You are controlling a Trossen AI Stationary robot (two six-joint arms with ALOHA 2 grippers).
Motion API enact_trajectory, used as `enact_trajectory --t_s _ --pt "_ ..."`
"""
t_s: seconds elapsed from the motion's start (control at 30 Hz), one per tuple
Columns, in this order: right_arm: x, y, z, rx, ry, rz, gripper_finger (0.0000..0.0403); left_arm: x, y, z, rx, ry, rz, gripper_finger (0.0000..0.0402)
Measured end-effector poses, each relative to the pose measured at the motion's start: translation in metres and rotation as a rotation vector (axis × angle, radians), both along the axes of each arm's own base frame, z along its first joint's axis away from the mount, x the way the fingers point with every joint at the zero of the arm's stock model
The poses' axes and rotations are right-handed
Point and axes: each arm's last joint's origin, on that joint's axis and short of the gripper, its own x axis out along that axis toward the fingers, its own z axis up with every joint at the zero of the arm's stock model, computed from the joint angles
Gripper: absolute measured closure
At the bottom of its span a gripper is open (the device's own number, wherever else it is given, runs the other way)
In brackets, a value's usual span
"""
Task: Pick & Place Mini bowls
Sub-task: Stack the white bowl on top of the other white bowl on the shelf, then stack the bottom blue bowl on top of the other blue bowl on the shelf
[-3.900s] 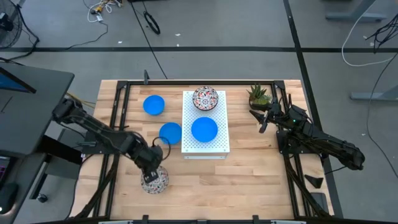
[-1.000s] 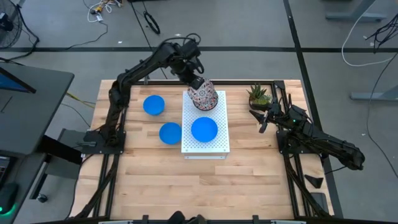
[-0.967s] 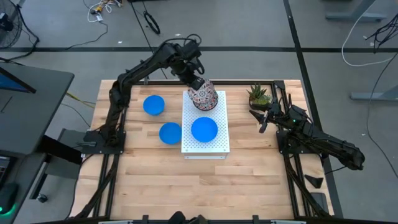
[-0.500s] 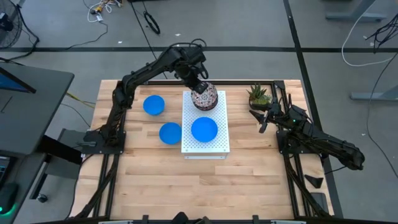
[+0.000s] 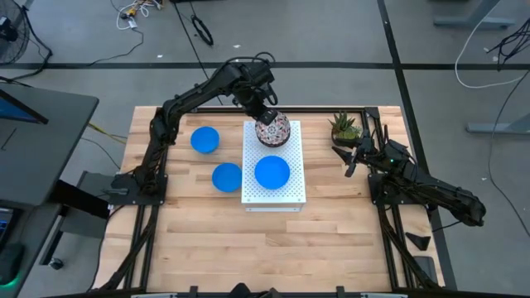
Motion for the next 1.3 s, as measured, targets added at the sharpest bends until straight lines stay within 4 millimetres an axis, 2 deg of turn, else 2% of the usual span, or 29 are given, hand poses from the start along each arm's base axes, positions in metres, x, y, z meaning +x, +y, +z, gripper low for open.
enact_trajectory --t_s 0.17,0.47,0.6,0.97,1.3 --pt "0.000 0.000 0.000 0.000 0.000 0.000 0.0234 0.000 0.000 0.001 0.008 -0.001 0.002 0.0336" --pt "0.000 0.000 0.000 0.000 0.000 0.000 0.0234 -0.004 0.007 0.001 0.034 0.010 0.029 0.0236" --pt "0.000 0.000 0.000 0.000 0.000 0.000 0.0234 -0.008 0.012 0.009 0.047 -0.011 0.044 0.0209" --pt "0.000 0.000 0.000 0.000 0.000 0.000 0.0234 -0.023 0.008 0.035 0.096 -0.093 -0.038 0.0213" --pt "0.000 0.000 0.000 0.000 0.000 0.000 0.0234 -0.038 -0.010 0.041 0.076 0.004 -0.201 0.0213"
